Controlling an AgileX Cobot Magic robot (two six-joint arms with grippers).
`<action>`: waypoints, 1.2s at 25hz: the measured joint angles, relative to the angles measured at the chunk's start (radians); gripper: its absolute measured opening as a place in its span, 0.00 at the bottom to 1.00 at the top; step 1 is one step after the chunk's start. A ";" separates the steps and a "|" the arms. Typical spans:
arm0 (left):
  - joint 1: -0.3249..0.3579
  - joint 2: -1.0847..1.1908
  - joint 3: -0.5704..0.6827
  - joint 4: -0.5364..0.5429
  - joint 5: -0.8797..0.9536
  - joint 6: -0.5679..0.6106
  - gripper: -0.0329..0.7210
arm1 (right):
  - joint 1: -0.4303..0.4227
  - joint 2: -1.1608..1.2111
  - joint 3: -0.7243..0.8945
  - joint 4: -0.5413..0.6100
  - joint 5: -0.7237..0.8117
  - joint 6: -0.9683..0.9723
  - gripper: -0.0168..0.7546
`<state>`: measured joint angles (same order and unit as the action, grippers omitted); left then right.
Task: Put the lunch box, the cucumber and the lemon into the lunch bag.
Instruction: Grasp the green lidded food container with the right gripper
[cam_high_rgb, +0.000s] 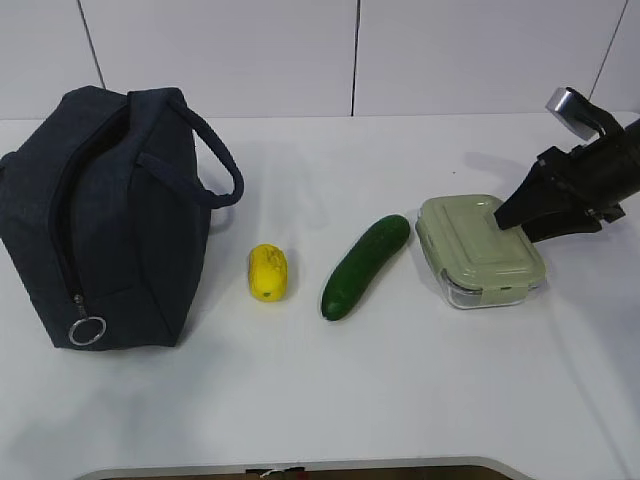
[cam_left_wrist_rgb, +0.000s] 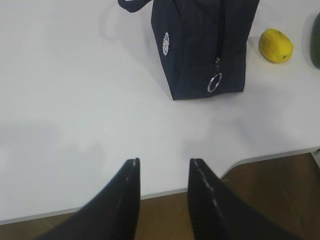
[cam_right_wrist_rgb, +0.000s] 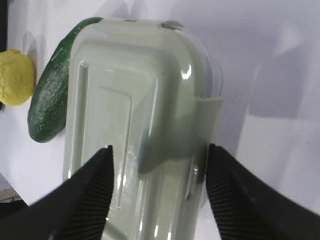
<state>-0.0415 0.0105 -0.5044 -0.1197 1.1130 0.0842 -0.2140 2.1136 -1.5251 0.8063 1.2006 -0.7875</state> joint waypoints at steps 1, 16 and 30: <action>0.000 0.000 0.000 0.000 0.000 0.000 0.36 | 0.000 0.000 0.000 -0.004 0.000 0.000 0.63; 0.000 0.000 0.000 0.000 0.000 0.000 0.36 | 0.000 0.000 0.000 -0.027 0.000 -0.001 0.79; 0.000 0.000 0.000 0.000 0.000 0.000 0.36 | 0.000 0.000 0.000 -0.005 0.000 -0.001 0.76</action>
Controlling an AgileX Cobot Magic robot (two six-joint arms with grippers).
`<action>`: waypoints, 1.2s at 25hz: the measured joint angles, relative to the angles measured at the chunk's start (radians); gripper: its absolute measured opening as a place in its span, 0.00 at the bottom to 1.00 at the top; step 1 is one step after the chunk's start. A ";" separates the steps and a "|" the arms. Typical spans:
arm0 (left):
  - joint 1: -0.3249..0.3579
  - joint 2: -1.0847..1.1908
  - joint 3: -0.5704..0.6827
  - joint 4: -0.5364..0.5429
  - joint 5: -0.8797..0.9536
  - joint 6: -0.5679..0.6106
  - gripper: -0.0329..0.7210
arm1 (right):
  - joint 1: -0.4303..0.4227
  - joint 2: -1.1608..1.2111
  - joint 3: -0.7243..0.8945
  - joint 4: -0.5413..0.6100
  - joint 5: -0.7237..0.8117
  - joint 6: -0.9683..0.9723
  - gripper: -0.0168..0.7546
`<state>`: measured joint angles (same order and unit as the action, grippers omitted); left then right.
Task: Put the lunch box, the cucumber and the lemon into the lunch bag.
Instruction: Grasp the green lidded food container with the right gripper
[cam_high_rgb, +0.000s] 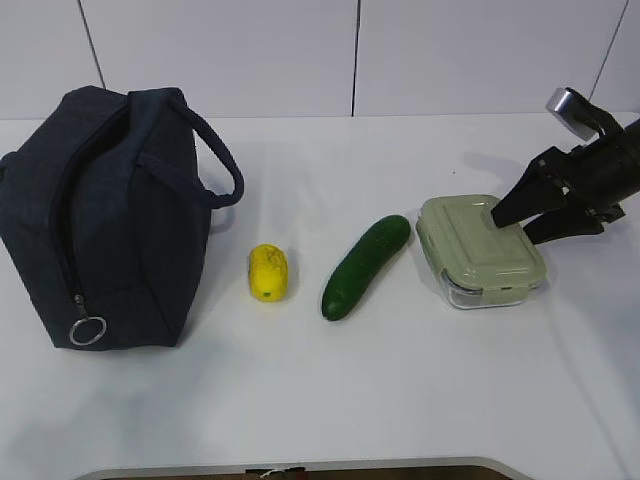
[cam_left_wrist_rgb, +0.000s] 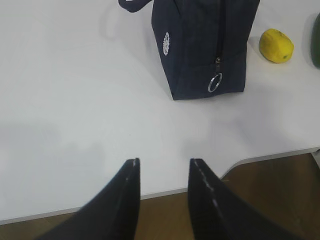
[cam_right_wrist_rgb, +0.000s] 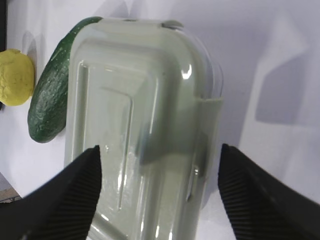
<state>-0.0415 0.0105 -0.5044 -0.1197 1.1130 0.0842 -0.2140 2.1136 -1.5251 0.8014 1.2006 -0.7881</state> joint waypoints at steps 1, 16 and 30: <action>0.000 0.000 0.000 0.000 0.000 0.000 0.36 | 0.000 0.000 0.000 0.000 0.000 0.000 0.76; -0.001 0.000 0.000 0.000 0.000 0.000 0.36 | 0.000 0.023 0.000 0.014 0.000 0.004 0.76; -0.001 0.000 0.000 0.000 0.000 0.000 0.36 | 0.002 0.053 -0.001 0.034 -0.002 0.004 0.76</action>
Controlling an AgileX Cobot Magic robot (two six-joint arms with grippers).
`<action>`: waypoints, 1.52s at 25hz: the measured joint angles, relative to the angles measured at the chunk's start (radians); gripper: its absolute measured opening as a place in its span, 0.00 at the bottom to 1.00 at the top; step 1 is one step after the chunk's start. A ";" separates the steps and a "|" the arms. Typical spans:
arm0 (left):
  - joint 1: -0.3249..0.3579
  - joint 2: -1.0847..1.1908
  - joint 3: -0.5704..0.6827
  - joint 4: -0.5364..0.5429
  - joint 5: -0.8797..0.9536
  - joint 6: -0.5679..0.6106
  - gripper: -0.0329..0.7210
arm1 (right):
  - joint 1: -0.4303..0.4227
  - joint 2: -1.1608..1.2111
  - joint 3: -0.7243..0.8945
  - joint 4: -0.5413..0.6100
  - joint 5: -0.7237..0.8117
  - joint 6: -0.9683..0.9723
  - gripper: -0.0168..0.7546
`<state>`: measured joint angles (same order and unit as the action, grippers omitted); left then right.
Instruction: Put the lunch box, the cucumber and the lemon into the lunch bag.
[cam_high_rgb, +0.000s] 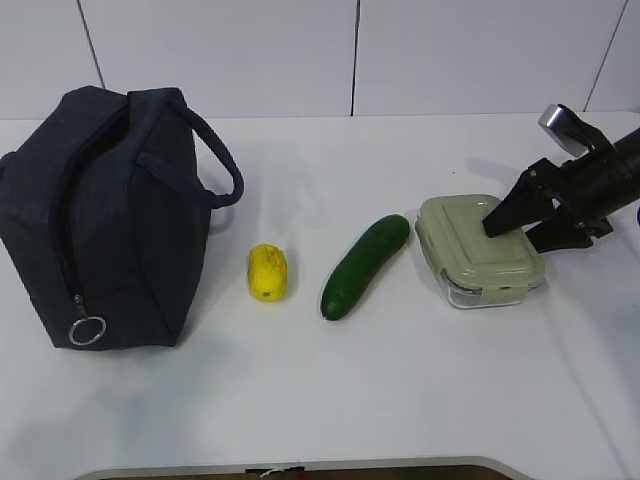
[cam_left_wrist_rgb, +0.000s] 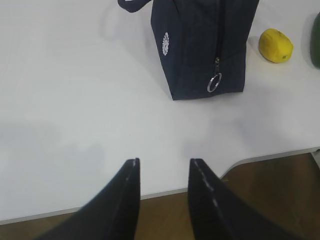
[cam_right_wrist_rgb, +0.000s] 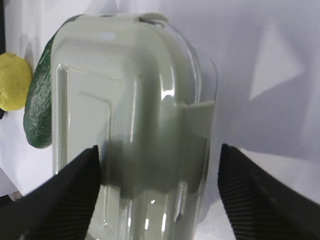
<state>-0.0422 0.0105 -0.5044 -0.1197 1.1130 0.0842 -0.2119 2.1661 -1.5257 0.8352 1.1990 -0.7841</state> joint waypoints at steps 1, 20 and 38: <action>0.000 0.000 0.000 0.000 0.000 0.000 0.36 | 0.000 0.000 0.000 0.000 0.000 0.000 0.76; 0.000 0.000 0.000 0.000 0.000 0.000 0.36 | 0.001 0.000 0.000 0.023 0.010 0.011 0.57; 0.000 0.000 0.000 0.000 0.000 0.000 0.36 | 0.001 0.000 0.000 0.031 0.015 0.023 0.53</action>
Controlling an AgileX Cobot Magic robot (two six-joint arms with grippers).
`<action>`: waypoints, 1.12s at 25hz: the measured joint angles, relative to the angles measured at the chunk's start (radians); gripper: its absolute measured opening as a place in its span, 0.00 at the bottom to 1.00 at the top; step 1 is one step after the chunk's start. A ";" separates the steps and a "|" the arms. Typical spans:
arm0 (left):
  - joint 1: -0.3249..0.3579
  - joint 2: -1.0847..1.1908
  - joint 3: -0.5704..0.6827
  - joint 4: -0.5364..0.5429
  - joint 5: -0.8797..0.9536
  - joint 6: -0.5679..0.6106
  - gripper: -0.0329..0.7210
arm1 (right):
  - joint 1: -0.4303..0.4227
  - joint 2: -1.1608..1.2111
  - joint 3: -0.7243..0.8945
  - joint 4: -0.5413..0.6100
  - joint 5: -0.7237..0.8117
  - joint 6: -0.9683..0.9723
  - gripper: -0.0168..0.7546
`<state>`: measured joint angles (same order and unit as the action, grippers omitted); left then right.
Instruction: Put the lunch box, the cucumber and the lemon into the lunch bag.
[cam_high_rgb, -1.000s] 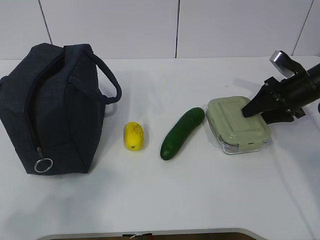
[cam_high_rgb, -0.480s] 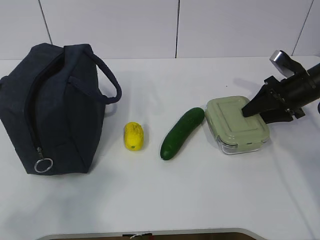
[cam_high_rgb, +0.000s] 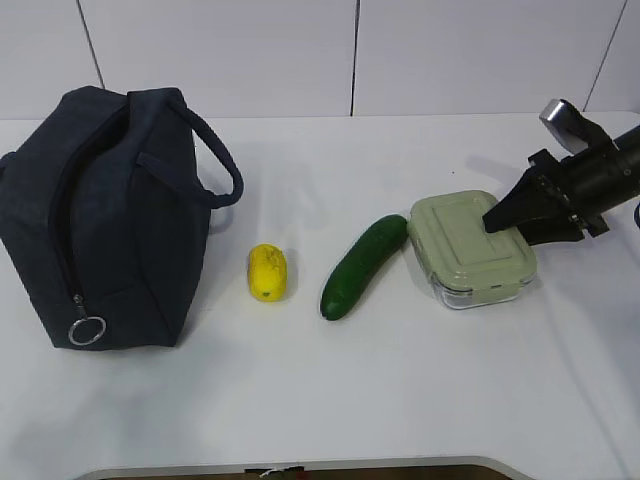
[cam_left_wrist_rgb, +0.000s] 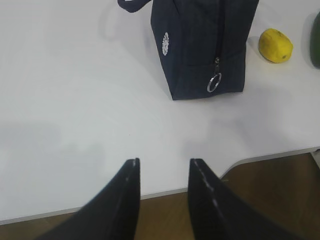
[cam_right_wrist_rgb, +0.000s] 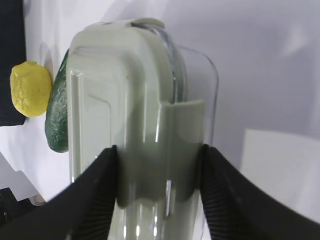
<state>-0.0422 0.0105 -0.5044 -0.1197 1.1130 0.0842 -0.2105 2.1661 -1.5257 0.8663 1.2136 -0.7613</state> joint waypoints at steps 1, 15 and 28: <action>0.000 0.000 0.000 0.000 0.000 0.000 0.36 | 0.000 0.000 0.000 0.001 0.002 0.000 0.51; 0.000 0.000 0.000 0.000 0.000 0.000 0.36 | 0.000 0.000 0.000 0.007 0.001 0.005 0.50; 0.000 0.000 0.000 -0.008 0.000 0.000 0.36 | 0.000 0.000 0.000 0.008 0.001 0.065 0.49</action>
<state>-0.0422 0.0105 -0.5044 -0.1280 1.1130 0.0842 -0.2105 2.1661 -1.5257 0.8742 1.2142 -0.6964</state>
